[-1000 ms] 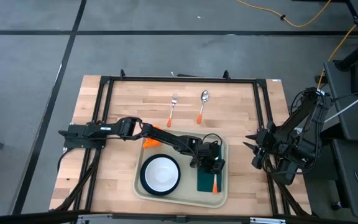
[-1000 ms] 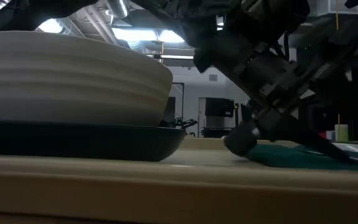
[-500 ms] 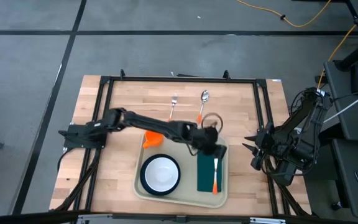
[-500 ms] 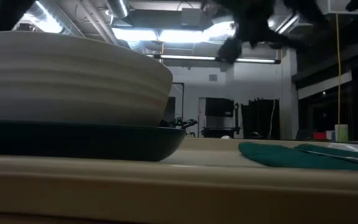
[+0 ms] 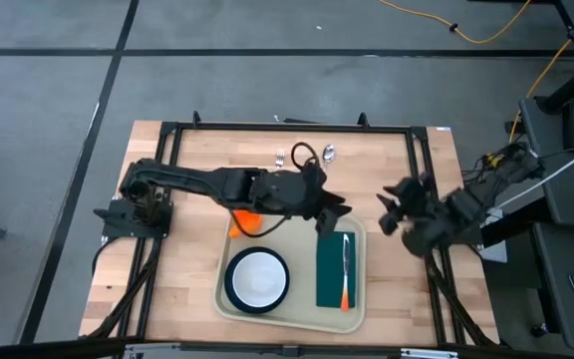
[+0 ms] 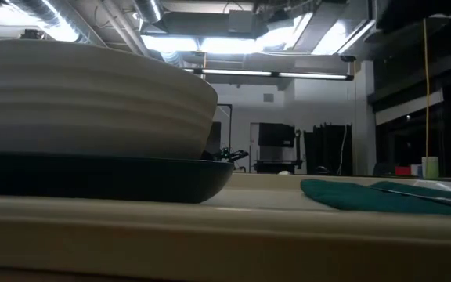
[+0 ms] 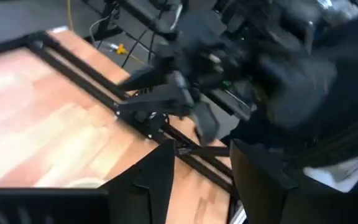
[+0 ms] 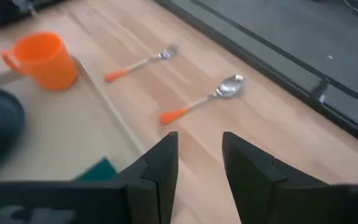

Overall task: Set up tray
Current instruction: Put the orange spoon on the dark green napkin to the left of the orange knife

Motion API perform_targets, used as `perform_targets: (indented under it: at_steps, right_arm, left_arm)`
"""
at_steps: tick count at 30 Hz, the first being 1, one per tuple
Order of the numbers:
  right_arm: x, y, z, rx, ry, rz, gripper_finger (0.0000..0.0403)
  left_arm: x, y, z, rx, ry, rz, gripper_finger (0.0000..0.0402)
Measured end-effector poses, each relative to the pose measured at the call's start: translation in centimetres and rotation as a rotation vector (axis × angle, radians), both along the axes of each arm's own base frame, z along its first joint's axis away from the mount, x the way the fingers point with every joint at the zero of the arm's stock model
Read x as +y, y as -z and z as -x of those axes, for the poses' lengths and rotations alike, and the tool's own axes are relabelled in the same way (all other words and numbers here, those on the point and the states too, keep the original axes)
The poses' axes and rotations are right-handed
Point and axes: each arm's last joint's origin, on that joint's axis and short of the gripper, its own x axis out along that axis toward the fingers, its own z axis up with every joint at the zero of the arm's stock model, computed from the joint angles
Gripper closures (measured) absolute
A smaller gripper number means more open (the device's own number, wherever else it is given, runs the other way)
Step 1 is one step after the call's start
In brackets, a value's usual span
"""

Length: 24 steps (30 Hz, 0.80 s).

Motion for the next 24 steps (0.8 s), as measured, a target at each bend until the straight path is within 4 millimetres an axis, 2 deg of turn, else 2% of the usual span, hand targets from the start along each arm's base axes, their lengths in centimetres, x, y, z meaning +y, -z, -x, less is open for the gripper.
perform_targets:
  at_steps: [5,9,11,17,21,24]
  right_arm:
    - [-2.5,-1.6,-3.7,-0.058,-0.131,-0.071,0.0273]
    - [-5.2,-2.5,-7.1,-0.138,-0.268,-0.105,0.0273]
    - [-7.0,-2.3,-8.4,-0.153,-0.272,-0.117,0.0273]
    - [-11.8,-0.1,-10.5,-0.091,-0.194,-0.226,0.0273]
    - [-13.7,1.5,-11.8,-0.044,-0.203,-0.293,0.0273]
    - [-14.8,2.8,-12.5,0.000,-0.180,-0.316,0.0273]
  left_arm:
    - [0.2,-0.4,1.0,0.057,0.061,-0.153,0.0251]
    - [1.0,-0.9,2.7,0.160,0.087,-0.271,0.0251]
    - [1.7,-1.1,3.8,0.220,0.091,-0.306,0.0251]
    - [3.0,-3.2,8.4,0.339,0.039,-0.444,0.0251]
    - [3.6,-4.4,10.9,0.396,0.009,-0.567,0.0251]
    - [4.6,-4.6,12.0,0.463,-0.007,-0.641,0.0251]
